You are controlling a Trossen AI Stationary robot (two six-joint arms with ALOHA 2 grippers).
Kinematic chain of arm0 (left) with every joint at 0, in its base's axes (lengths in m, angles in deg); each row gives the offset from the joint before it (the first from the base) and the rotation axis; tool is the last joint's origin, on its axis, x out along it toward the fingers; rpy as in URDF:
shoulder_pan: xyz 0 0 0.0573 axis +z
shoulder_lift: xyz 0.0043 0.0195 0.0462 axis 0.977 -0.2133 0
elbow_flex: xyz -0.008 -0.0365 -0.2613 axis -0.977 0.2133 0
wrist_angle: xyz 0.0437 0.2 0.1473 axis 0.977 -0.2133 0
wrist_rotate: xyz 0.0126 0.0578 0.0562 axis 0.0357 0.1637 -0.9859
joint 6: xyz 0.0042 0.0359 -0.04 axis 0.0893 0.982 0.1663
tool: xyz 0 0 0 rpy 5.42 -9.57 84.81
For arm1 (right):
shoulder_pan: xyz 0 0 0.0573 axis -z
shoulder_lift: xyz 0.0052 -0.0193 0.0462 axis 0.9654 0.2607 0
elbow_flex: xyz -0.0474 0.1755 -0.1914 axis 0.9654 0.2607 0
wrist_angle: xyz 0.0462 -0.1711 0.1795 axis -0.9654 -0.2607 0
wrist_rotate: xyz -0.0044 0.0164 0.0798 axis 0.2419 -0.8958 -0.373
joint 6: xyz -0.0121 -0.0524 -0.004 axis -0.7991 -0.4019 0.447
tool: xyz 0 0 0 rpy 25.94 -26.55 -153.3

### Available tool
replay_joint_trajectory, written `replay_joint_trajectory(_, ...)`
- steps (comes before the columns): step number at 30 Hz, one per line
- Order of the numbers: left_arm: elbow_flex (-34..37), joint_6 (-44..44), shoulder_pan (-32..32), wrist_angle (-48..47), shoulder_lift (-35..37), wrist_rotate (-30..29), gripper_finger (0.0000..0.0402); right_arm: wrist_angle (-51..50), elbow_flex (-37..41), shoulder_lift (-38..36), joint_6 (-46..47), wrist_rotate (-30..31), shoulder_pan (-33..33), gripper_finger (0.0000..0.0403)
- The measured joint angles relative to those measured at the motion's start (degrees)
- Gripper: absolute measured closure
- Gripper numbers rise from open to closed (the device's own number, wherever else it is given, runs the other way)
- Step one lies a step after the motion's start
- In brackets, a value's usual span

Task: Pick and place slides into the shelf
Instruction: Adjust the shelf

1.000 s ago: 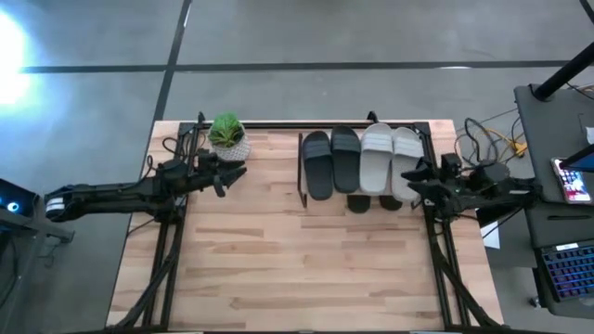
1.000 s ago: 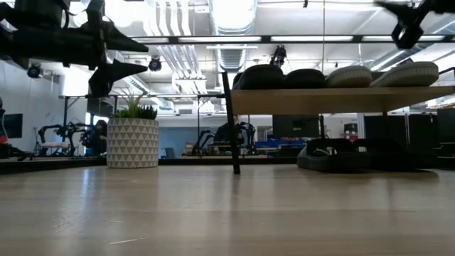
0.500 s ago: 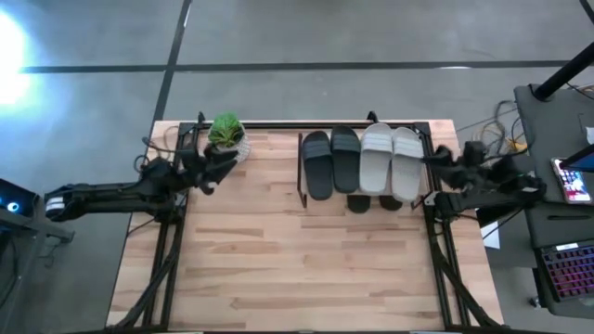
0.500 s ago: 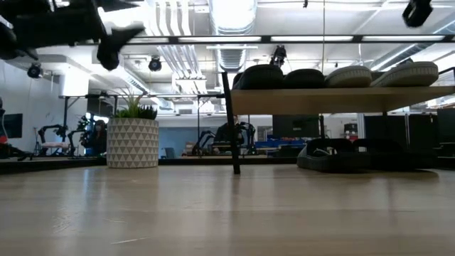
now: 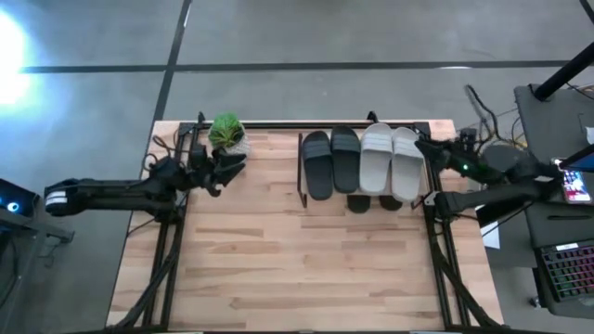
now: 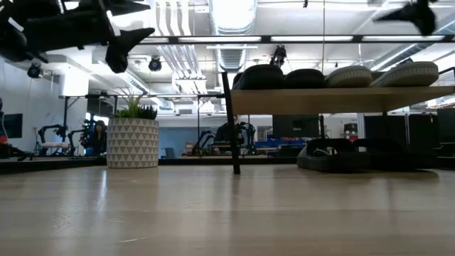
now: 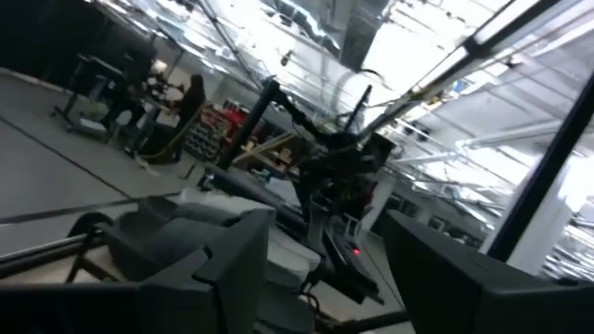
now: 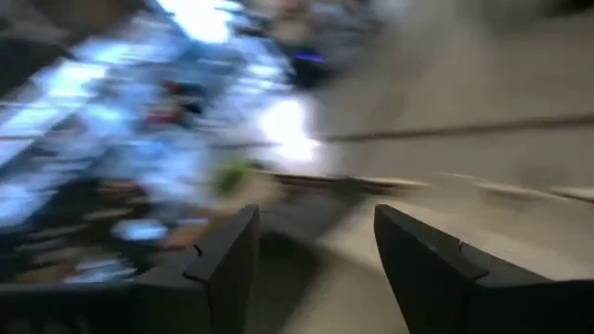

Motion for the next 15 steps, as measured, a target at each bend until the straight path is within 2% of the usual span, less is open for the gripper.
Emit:
replay_joint_trajectory(4, -0.62, -0.01, 0.00, 0.53, -2.03, 2.39, 0.0203, -29.12, -10.69, 8.47, 17.98, 12.01, 0.00, 0.0199)
replay_joint_trajectory(7, -0.97, -0.02, 0.00, 0.51, -3.08, 3.29, 0.0203, -52.51, -18.94, 15.09, 35.50, 18.25, 0.44, 0.0207)
replay_joint_trajectory(8, -1.14, -0.02, 0.00, 0.59, -3.25, 3.31, 0.0203, -53.83, -20.48, 17.03, 39.89, 18.54, 1.24, 0.0211)
replay_joint_trajectory(10, -1.48, -0.02, 0.00, 0.62, -3.42, 3.49, 0.0203, -49.34, -21.10, 17.03, 31.23, 17.17, 4.12, 0.0220)
replay_joint_trajectory(12, -1.89, -0.04, -0.02, 0.74, -3.55, 3.67, 0.0203, -50.55, -23.42, 19.51, 30.59, 13.86, 8.26, 0.0231)
replay_joint_trajectory(13, -2.21, -0.03, -0.03, 0.78, -3.48, 3.76, 0.0203, -53.69, -24.10, 20.09, 33.89, 11.52, 10.54, 0.0238)
replay_joint_trajectory(15, -2.65, -0.02, -0.02, 0.43, -3.06, 4.50, 0.0203, -52.15, -23.11, 20.60, 31.17, 4.20, 15.85, 0.0255)
